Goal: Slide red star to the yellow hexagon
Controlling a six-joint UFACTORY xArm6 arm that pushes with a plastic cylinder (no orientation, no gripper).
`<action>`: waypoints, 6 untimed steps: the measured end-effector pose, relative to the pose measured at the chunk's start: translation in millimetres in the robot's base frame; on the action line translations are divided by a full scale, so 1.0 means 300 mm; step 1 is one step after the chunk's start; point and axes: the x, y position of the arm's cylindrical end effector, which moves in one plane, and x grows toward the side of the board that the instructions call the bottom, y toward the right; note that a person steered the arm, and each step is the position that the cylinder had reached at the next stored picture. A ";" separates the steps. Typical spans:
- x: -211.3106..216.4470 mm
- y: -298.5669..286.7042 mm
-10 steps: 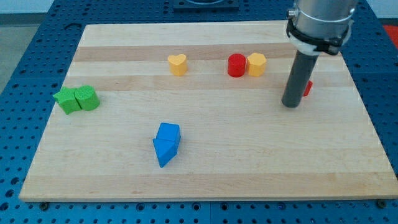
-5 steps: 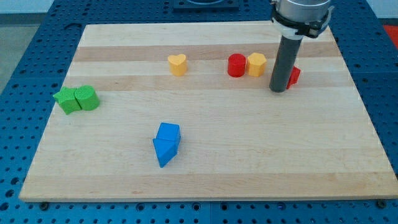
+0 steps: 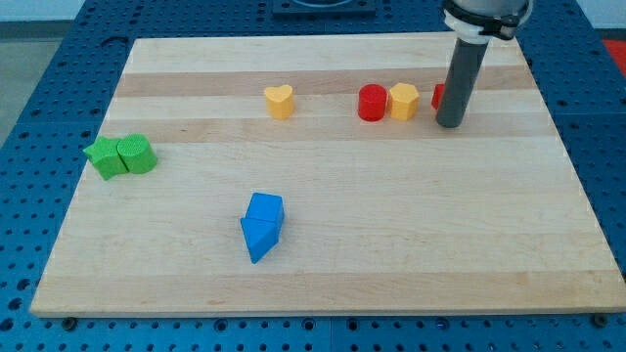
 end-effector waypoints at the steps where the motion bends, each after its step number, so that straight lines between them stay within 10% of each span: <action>1: 0.014 0.054; 6: -0.109 0.008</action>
